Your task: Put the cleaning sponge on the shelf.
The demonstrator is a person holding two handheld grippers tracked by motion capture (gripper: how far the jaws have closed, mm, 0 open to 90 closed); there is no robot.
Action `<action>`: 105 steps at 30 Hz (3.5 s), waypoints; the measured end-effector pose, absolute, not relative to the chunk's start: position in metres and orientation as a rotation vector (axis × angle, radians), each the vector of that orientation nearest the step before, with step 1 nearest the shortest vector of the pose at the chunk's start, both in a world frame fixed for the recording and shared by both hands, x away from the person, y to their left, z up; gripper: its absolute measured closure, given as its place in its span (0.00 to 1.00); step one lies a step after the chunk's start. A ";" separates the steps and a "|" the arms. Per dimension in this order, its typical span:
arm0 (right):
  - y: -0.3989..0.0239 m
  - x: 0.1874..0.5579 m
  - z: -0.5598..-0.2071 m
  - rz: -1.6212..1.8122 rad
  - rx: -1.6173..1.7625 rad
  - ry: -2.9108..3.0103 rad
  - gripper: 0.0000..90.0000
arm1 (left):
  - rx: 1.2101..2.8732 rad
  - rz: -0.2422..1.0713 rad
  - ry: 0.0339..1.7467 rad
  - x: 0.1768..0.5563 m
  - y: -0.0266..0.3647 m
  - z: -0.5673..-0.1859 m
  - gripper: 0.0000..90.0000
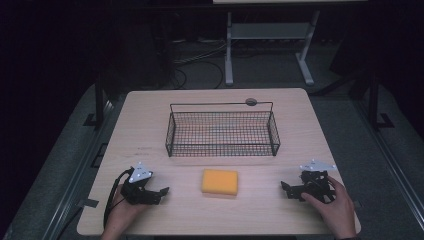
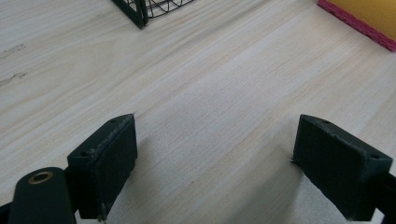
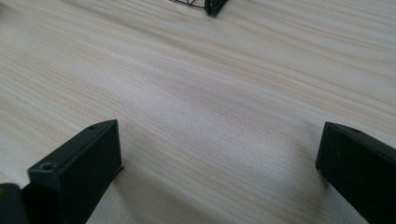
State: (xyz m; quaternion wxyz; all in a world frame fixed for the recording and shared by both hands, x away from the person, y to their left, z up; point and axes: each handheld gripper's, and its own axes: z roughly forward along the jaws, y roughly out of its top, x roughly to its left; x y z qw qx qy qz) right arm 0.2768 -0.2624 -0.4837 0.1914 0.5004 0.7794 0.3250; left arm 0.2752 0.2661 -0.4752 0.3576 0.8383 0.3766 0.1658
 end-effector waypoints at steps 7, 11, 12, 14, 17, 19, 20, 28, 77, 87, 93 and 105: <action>-0.262 0.277 -0.484 0.913 1.405 2.189 0.00 | 2.163 0.426 0.973 0.275 0.266 -0.475 0.14; -0.262 0.277 -0.484 0.913 1.406 2.189 0.00 | 2.170 0.423 0.975 0.276 0.266 -0.474 0.15; -0.262 0.277 -0.484 0.912 1.405 2.189 0.00 | 2.171 0.418 0.980 0.276 0.266 -0.473 0.16; -0.262 0.277 -0.484 0.912 1.405 2.189 0.00 | 2.177 0.415 0.983 0.276 0.265 -0.473 0.16; -0.263 0.277 -0.484 0.911 1.403 2.191 0.00 | 2.203 0.394 0.973 0.278 0.264 -0.469 0.22; -0.262 0.277 -0.484 0.912 1.402 2.190 0.00 | 2.203 0.379 0.979 0.278 0.263 -0.465 0.26; -0.262 0.277 -0.484 0.912 1.402 2.190 0.00 | 2.206 0.372 0.978 0.278 0.262 -0.464 0.28; -0.263 0.277 -0.484 0.912 1.402 2.190 0.00 | 2.256 0.286 0.959 0.281 0.255 -0.453 0.54; -0.263 0.277 -0.484 0.911 1.402 2.190 0.00 | 2.371 0.103 0.731 0.328 0.176 -0.425 1.00; -0.262 0.277 -0.484 0.912 1.404 2.189 0.00 | 2.355 0.111 0.721 0.339 0.163 -0.424 1.00; -0.262 0.277 -0.484 0.912 1.403 2.189 0.00 | 2.367 0.116 0.695 0.347 0.153 -0.424 1.00; -0.262 0.277 -0.484 0.912 1.403 2.189 0.00 | 2.382 0.108 0.675 0.358 0.132 -0.428 1.00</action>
